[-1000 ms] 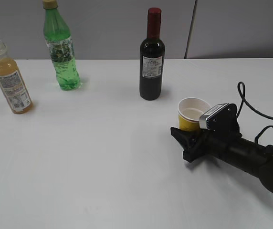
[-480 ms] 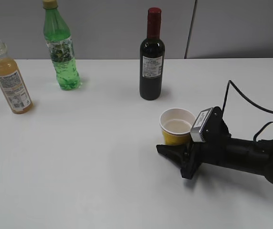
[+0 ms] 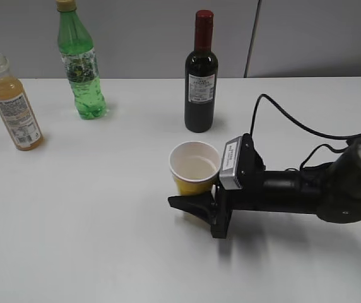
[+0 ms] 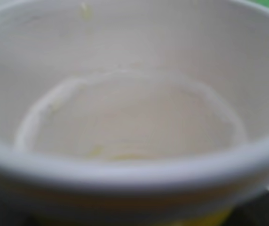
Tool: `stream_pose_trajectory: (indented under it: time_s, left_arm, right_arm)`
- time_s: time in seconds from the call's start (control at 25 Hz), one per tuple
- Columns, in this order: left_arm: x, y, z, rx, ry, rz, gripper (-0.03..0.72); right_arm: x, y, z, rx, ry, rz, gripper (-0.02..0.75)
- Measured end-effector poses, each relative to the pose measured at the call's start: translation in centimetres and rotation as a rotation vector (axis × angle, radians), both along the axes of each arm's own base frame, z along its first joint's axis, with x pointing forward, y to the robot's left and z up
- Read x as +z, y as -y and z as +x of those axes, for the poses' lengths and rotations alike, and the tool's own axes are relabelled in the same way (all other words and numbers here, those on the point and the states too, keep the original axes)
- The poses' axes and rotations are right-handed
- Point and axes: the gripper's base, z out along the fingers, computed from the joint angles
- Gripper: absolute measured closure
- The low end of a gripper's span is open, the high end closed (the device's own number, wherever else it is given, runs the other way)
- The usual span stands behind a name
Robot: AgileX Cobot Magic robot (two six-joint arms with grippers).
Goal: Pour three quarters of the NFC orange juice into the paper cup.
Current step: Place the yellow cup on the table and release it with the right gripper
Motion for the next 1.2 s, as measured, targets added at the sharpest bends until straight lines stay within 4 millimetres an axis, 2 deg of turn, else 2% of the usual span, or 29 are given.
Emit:
stream_pose_trajectory:
  time_s: [0.2,0.4,0.72,0.88,1.2]
  left_arm:
    - [0.0,0.0,0.0,0.0,0.0,0.0,0.099]
    - [0.0,0.0,0.0,0.0,0.0,0.0,0.099]
    - [0.0,0.0,0.0,0.0,0.0,0.0,0.099]
    - [0.0,0.0,0.0,0.0,0.0,0.0,0.099]
    - [0.0,0.0,0.0,0.0,0.0,0.0,0.099]
  right_arm:
    - [0.8,-2.4,0.2,0.072,0.01,0.03,0.3]
    - [1.3,-3.8,0.4,0.139,-0.001,0.041,0.3]
    - [-0.4,-5.6,0.8,0.202,-0.043,0.003,0.3]
    - [-0.9,-5.9,1.4,0.223,-0.057,-0.066,0.3]
    - [-1.5,-5.7,1.3,0.254,-0.063,-0.14,0.3]
